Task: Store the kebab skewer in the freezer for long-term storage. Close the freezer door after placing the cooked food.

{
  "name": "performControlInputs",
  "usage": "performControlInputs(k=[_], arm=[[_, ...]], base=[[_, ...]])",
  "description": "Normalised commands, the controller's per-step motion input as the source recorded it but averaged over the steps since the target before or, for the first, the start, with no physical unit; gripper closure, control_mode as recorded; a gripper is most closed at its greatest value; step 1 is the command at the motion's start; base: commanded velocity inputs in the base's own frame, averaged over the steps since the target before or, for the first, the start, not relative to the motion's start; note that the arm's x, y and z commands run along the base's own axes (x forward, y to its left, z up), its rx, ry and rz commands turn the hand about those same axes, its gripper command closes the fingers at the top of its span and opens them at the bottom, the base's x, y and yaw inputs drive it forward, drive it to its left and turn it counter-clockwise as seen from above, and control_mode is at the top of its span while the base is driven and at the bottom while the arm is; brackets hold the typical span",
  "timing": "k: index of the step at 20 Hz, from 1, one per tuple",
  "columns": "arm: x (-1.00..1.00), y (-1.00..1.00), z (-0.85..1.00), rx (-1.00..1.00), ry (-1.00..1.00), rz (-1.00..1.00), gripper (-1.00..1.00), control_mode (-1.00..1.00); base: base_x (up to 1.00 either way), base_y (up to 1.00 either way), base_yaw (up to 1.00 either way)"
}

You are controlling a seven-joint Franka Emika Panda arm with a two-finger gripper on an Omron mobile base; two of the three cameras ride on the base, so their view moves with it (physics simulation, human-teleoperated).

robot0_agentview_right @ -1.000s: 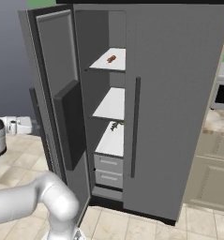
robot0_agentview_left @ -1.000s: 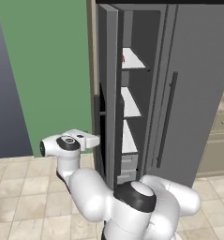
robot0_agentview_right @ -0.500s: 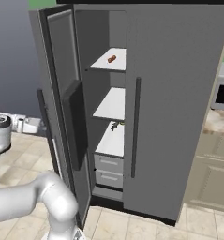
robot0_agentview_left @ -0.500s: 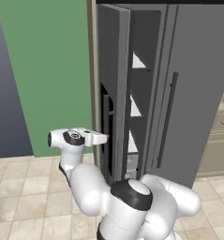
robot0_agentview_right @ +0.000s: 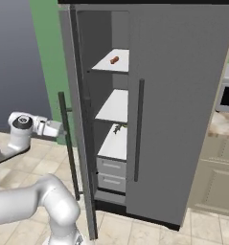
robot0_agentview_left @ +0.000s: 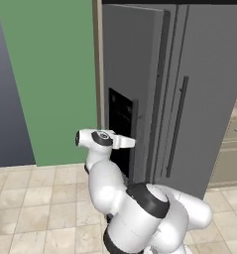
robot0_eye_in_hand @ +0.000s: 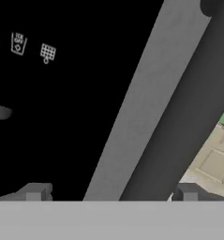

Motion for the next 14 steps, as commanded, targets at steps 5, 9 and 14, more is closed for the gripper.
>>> performControlInputs(k=[5,9,14], arm=[[0.41,-1.00,0.00,0.13,0.00,0.10,-1.00,-1.00],[0.51,-1.00,0.01,0.18,0.00,0.18,-1.00,-1.00],[0.69,-1.00,0.12,0.38,0.01,0.28,-1.00,-1.00]], base=[[0.00,0.00,0.00],[0.00,0.00,0.00],[0.00,0.00,0.00]])
